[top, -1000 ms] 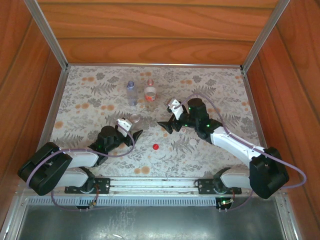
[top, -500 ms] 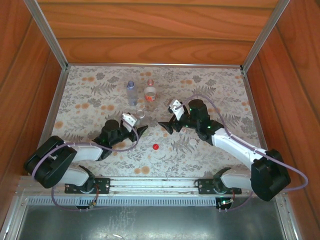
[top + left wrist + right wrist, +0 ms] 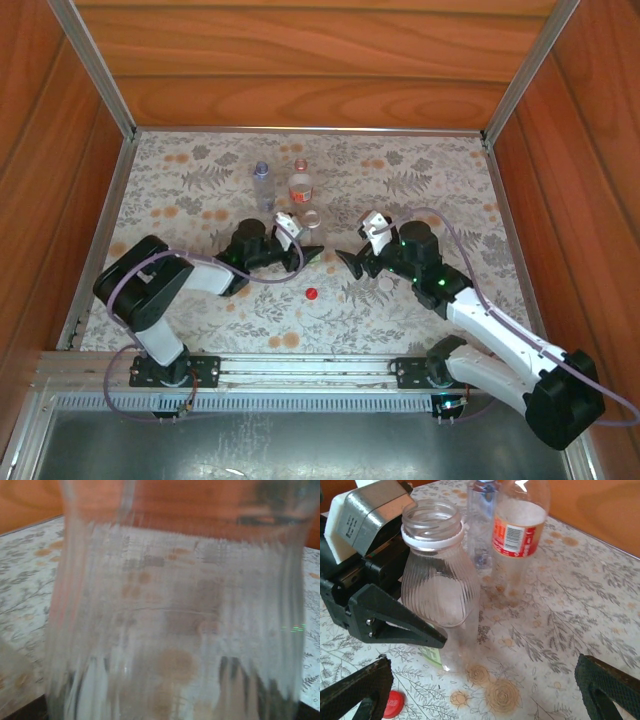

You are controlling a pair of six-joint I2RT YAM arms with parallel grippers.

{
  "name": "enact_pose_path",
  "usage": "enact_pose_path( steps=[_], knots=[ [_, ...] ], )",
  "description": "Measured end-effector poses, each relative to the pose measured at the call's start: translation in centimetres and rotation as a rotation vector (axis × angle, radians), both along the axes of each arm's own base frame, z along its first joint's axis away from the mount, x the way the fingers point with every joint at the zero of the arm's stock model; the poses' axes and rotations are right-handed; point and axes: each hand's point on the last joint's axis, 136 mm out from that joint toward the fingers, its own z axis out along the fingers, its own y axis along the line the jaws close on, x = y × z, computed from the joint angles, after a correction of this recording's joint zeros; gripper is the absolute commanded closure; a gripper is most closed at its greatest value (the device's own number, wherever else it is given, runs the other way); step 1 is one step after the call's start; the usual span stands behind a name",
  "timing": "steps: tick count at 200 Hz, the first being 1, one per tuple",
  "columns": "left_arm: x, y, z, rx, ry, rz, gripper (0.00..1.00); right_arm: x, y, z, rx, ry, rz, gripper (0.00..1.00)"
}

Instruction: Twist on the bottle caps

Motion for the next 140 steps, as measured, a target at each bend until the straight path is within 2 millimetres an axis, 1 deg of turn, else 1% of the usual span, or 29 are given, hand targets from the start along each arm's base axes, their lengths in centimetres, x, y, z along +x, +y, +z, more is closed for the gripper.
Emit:
enact_pose_path(
  steps=[20,41,64,84,101,140],
  knots=[
    [-0.1,-0.6,-0.4,-0.001,0.002,-0.029,0.37,0.5,-1.3,-0.6,0.005,0.015,-0.090,0.00],
    [-0.2,-0.9,-1.3,0.013,0.012,-0.050,0.36,1.4,-2.9,-1.0,0.009,0.025,-0.212,0.00],
    [-0.2,-1.0,-1.4,0.012,0.002,-0.060,0.29,2.0,-4.0,-0.9,0.009,0.030,-0.295,0.00],
    [-0.4,-1.2,-1.4,0.012,-0.002,-0.067,0.22,2.2,-4.5,-1.0,0.001,0.043,-0.330,0.00],
    [-0.4,-1.2,-1.4,0.012,-0.003,-0.070,0.19,2.3,-4.6,-0.9,0.002,0.048,-0.344,0.00],
    [-0.7,-1.0,-0.8,-0.028,-0.032,-0.065,0.16,2.5,-4.5,-1.4,-0.001,0.073,-0.351,0.00]
  ],
)
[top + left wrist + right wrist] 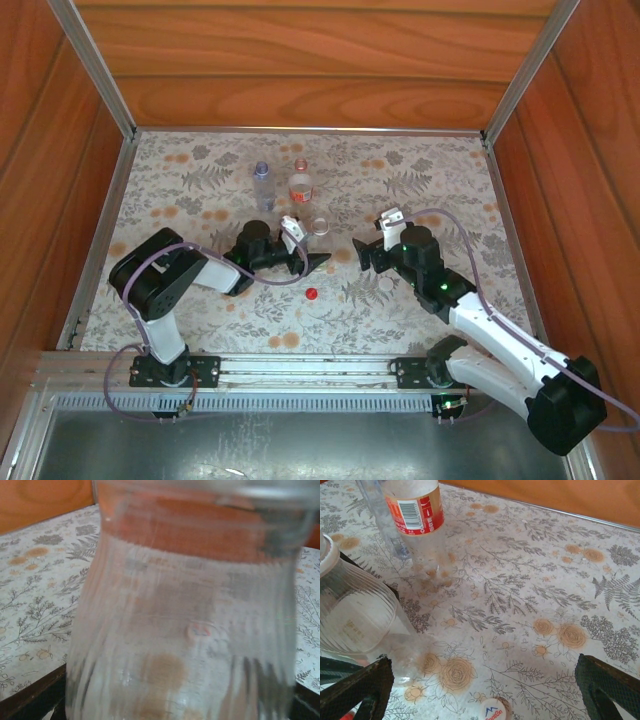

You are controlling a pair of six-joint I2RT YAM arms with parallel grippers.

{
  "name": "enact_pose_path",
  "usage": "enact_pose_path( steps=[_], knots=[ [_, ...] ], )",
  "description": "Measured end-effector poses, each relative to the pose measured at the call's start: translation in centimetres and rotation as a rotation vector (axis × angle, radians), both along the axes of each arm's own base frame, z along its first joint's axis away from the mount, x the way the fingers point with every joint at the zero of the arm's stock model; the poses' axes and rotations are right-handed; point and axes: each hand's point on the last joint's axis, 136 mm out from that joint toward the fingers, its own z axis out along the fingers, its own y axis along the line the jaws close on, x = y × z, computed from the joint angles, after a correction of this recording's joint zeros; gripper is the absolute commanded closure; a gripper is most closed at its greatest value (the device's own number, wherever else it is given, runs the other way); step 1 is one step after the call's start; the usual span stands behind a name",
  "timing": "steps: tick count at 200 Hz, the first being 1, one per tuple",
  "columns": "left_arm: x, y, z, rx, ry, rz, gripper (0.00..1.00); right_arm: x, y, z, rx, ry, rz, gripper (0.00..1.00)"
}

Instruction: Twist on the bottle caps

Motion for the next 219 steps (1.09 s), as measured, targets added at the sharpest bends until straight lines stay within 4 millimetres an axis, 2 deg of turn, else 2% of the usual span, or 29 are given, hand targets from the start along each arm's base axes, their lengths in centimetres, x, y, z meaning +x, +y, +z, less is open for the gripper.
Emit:
enact_pose_path(
  steps=[55,96,143,154,188,219],
  knots=[
    [-0.6,0.4,-1.2,-0.060,0.011,0.003,0.16,0.3,0.8,0.5,0.021,0.031,0.011,0.00],
    [-0.6,0.2,-0.2,-0.095,-0.022,-0.001,0.17,0.8,1.2,0.8,0.029,0.073,-0.003,0.00],
    [-0.6,0.2,0.2,-0.106,-0.034,-0.002,0.25,0.6,1.4,0.0,0.030,0.113,0.003,0.00],
    [-0.6,0.2,0.2,-0.107,-0.034,-0.004,0.29,0.5,1.4,-0.1,0.033,0.126,-0.001,0.00],
    [-0.6,0.2,0.2,-0.108,-0.034,-0.008,0.31,0.8,1.5,-0.2,0.032,0.182,-0.028,0.00],
    [-0.7,0.2,0.2,-0.108,-0.034,-0.010,0.37,0.9,1.4,-0.6,0.020,0.204,-0.039,0.00]
  ],
)
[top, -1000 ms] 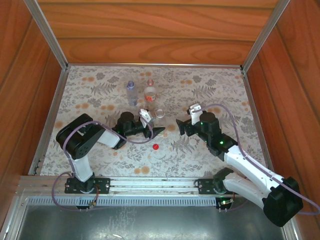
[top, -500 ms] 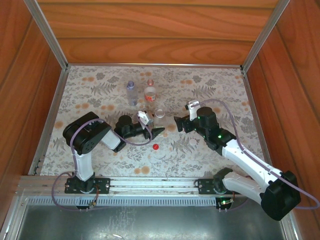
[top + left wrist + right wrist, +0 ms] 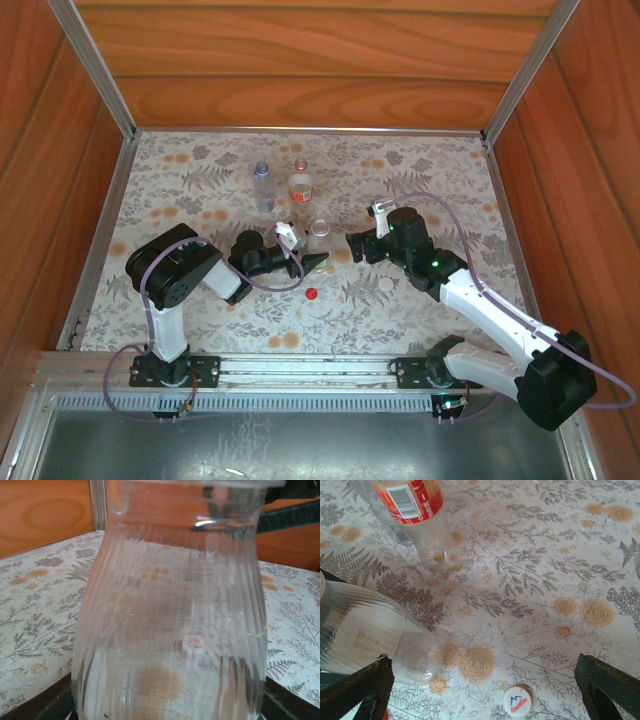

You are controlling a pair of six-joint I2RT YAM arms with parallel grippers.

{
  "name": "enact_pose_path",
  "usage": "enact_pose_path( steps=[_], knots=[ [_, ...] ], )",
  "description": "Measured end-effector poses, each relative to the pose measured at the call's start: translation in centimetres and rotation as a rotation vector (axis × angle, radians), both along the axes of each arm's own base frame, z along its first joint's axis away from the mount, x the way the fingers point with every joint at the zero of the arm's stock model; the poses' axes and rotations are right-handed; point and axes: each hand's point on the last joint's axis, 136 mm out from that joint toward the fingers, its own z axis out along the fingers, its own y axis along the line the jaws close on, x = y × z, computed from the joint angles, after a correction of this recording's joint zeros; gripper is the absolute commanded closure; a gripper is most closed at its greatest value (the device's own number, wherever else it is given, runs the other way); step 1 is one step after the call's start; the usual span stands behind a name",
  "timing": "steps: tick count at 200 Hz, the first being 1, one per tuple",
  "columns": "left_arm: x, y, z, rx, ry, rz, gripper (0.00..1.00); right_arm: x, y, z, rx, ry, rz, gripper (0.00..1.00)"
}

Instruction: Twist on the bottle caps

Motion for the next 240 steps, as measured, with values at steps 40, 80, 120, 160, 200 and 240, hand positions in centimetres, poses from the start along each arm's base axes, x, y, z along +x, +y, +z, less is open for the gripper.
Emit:
enact_pose_path(
  steps=[40,80,120,160,200,240],
  knots=[
    [-0.1,0.0,0.0,-0.001,0.000,-0.008,0.37,0.0,-2.0,-1.3,-0.036,0.055,-0.111,0.00],
    [-0.3,-0.1,0.0,-0.001,0.001,-0.016,0.37,-1.2,-5.5,-4.8,-0.086,0.230,-0.285,0.08],
    [-0.3,0.0,0.0,-0.001,0.000,-0.016,0.37,-3.7,-8.9,-9.9,-0.162,0.468,-0.441,0.21],
    [-0.3,0.0,0.0,-0.002,0.000,-0.016,0.37,-5.6,-9.4,-13.6,-0.234,0.642,-0.465,0.28],
    [-0.3,0.0,-0.1,-0.003,-0.002,-0.015,0.37,-5.8,-8.1,-14.4,-0.267,0.708,-0.426,0.31],
    [-0.3,0.0,-0.1,-0.004,-0.003,-0.016,0.37,-6.1,-7.2,-14.7,-0.282,0.715,-0.398,0.39]
  ],
)
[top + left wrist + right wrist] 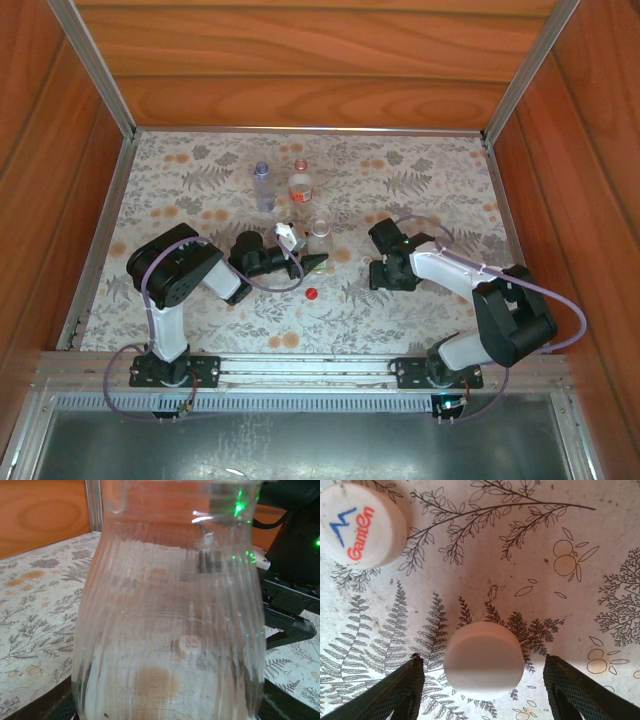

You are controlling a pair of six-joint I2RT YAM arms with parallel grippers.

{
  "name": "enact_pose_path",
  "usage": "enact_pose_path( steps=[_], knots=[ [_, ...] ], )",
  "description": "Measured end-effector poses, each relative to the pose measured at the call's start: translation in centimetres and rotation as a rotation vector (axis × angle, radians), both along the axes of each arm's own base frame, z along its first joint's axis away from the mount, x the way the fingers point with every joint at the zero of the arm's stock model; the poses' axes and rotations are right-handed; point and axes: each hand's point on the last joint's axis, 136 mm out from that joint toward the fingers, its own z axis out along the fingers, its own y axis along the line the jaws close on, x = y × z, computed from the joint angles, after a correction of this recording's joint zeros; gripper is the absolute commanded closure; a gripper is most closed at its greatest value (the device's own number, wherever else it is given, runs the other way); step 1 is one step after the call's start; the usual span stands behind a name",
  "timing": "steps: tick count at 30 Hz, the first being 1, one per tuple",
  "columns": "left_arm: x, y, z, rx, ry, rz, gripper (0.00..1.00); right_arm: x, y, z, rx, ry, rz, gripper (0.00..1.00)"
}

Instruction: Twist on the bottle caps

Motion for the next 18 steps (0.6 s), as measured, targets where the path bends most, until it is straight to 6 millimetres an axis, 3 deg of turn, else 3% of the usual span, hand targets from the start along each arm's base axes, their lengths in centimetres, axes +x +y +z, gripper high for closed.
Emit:
enact_pose_path(
  steps=[12,18],
  knots=[
    [0.00,0.00,0.00,-0.001,0.000,0.000,0.37,-0.05,-0.03,-0.17,-0.003,0.006,-0.007,0.52],
    [0.00,0.00,0.00,-0.001,0.000,0.000,0.37,0.02,0.00,-0.19,-0.002,0.004,-0.007,0.52]
  ],
)
